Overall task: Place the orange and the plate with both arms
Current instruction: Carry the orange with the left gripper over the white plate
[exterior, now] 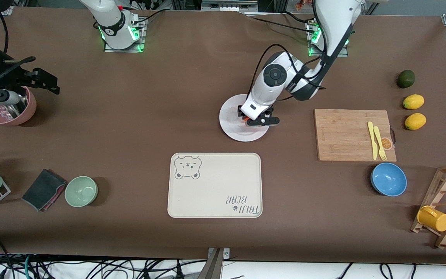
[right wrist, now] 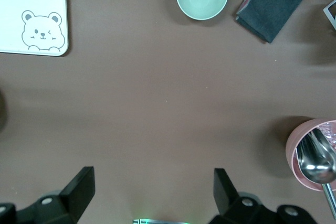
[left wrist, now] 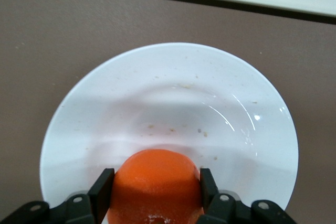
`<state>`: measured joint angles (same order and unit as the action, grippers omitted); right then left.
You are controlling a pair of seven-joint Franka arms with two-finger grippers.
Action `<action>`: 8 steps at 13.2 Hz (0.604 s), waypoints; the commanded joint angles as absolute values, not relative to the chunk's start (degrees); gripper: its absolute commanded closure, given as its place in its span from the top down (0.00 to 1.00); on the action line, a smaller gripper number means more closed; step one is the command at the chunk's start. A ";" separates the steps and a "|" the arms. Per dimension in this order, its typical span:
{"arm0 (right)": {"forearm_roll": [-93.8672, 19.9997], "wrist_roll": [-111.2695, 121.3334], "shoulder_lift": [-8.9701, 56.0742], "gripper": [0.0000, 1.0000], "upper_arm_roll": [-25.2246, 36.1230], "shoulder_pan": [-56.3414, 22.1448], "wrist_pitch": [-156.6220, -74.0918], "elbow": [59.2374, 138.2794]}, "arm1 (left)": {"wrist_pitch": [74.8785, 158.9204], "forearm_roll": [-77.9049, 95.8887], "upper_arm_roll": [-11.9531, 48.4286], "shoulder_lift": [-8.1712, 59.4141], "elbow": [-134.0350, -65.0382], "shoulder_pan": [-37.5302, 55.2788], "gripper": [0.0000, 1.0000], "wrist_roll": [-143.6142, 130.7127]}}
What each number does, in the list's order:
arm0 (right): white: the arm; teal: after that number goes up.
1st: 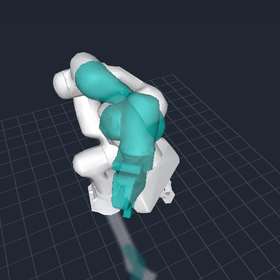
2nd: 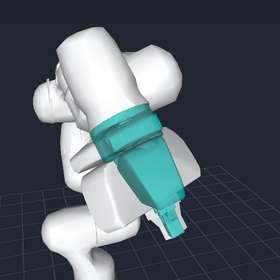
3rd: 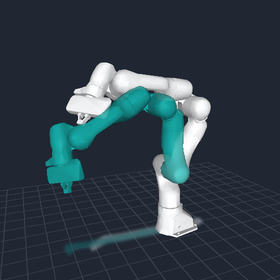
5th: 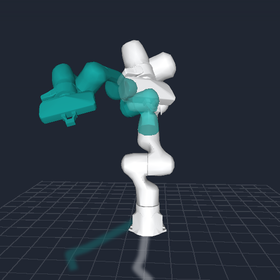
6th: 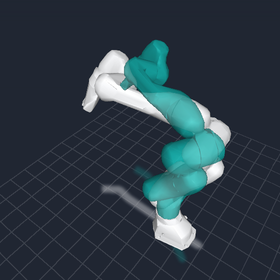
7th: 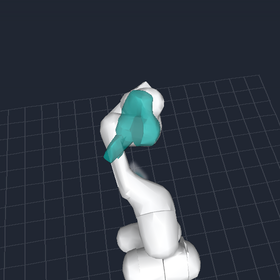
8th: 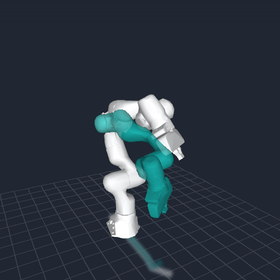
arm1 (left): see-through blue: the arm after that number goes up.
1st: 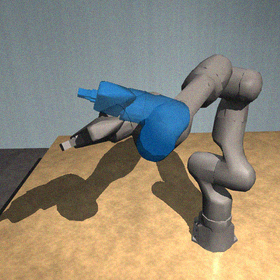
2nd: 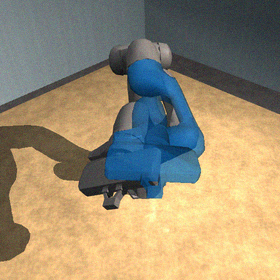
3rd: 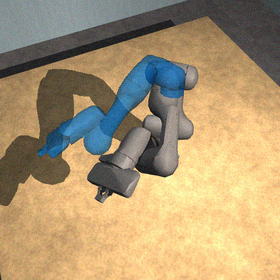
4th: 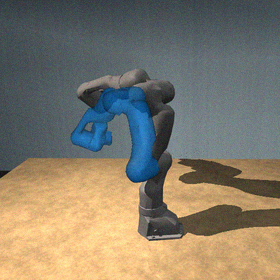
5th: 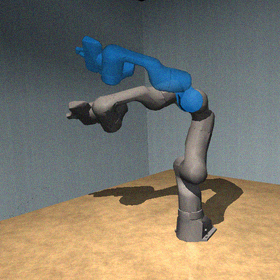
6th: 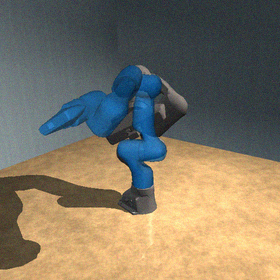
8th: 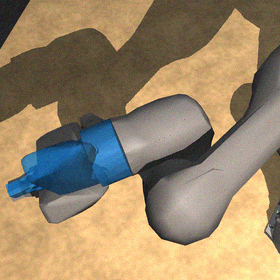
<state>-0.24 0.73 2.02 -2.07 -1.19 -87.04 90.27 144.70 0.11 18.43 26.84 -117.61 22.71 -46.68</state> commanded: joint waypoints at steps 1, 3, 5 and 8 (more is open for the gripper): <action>-1.05 0.61 1.93 1.00 -2.02 -1.14 -85.96 89.30 | 144.58 0.97 17.93 27.42 -116.01 23.12 0.63 -47.11; -0.97 0.53 1.93 1.00 -2.02 -1.23 -85.96 89.38 | 144.41 0.97 17.93 27.16 -116.37 23.03 1.00 -47.90; -0.97 0.53 1.93 1.00 -2.11 -1.14 -85.96 89.38 | 143.88 0.88 17.84 25.67 -116.28 21.98 1.00 -47.73; -0.97 0.62 2.02 1.00 -2.11 -1.23 -86.04 89.30 | 138.11 0.79 17.93 19.97 -116.54 16.19 1.00 -46.85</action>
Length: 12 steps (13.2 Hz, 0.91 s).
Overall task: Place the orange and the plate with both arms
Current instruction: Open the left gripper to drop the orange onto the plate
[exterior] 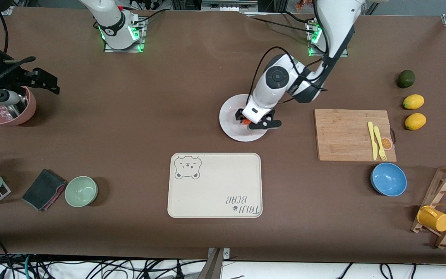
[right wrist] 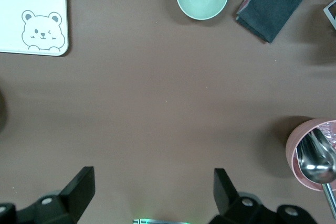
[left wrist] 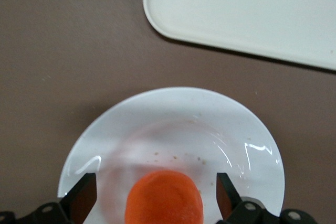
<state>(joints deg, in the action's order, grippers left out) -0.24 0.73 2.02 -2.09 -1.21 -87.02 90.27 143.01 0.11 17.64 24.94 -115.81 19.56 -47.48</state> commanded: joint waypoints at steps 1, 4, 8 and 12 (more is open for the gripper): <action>-0.79 0.96 2.02 1.00 -2.20 -1.23 -86.04 89.21 | 135.12 0.79 17.93 18.04 -116.46 14.34 1.00 -46.85; -1.05 0.79 2.11 1.00 -2.29 -1.58 -85.96 89.30 | 130.44 0.18 17.93 12.76 -116.46 7.93 1.00 -46.67; -0.36 1.05 4.91 1.00 -2.29 -7.19 -82.80 89.38 | 122.98 -0.09 17.06 6.08 -114.80 -0.68 1.00 -32.49; -1.05 1.67 10.53 1.00 -2.37 -10.44 -82.70 87.64 | 100.68 0.00 10.56 5.01 -100.93 -3.86 1.00 -16.98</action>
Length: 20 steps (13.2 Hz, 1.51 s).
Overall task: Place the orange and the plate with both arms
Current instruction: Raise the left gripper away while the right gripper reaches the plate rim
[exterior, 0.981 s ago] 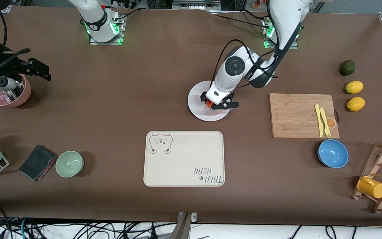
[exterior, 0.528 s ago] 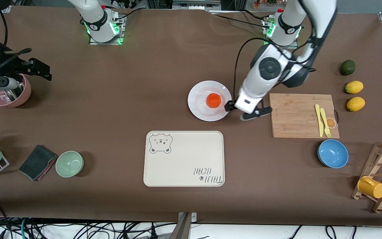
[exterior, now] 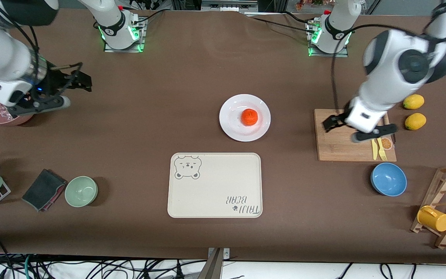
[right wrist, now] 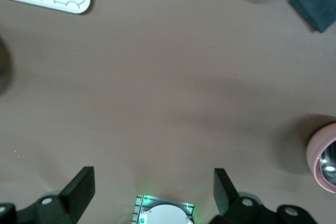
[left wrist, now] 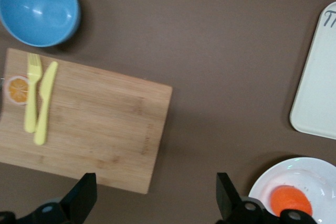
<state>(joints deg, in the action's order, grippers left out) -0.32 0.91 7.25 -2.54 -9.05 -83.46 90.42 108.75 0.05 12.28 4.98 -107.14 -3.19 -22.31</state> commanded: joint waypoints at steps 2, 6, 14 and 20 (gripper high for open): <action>-3.49 0.45 14.40 1.00 -2.37 -12.91 -82.88 84.99 | 93.03 0.17 8.62 4.48 -95.30 -3.96 1.00 -16.00; -20.55 0.35 21.60 1.00 -2.37 -14.49 -92.78 85.96 | 87.98 1.05 8.09 4.92 -92.55 -4.04 1.00 -16.08; -46.20 0.78 34.27 1.00 -3.60 -24.24 -119.93 91.66 | 87.72 1.23 8.35 5.54 -91.41 -3.87 1.00 -16.17; -68.09 22.02 39.89 1.00 -5.19 -26.27 -126.12 95.71 | 87.37 1.06 8.17 5.62 -91.05 -3.96 1.00 -16.43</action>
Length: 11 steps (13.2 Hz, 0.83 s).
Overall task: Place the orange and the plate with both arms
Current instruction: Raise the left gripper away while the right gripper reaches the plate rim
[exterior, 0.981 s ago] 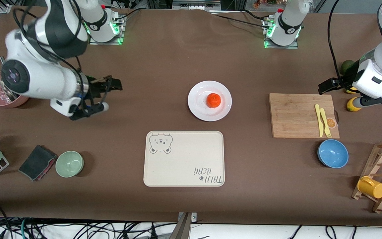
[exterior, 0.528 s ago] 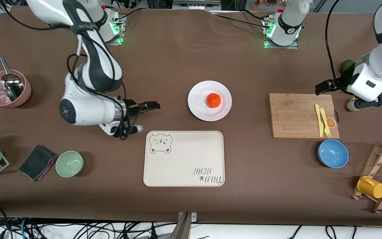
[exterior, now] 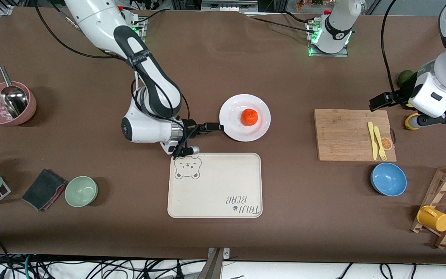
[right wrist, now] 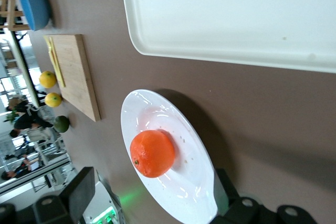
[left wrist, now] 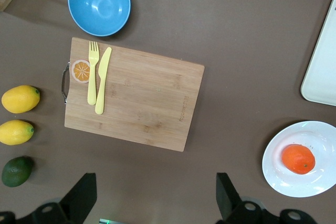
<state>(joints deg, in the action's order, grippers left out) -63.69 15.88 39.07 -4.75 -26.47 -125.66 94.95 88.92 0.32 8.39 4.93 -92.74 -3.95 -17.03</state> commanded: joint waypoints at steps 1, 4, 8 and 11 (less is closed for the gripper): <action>-69.68 25.89 41.21 1.00 -5.19 -26.37 -125.95 95.80 | 87.28 1.05 8.09 5.62 -91.05 -3.96 1.00 -16.44; -71.54 30.67 41.92 1.00 -5.19 -27.50 -125.95 97.29 | 87.36 1.05 8.00 5.62 -91.05 -4.22 1.00 -16.00; -71.54 33.22 42.18 0.97 -5.10 -29.61 -127.95 98.00 | 87.28 1.05 8.00 5.54 -91.05 -4.22 1.00 -16.08; -71.54 33.40 43.24 0.75 -5.10 -31.20 -130.87 98.09 | 87.36 1.05 8.09 5.62 -91.05 -4.22 1.00 -16.17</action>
<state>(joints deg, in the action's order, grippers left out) -70.22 31.81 43.01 -5.20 -30.19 -129.29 97.38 88.79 0.32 8.24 4.97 -92.73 -4.16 -17.03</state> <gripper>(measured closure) 0.128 0.000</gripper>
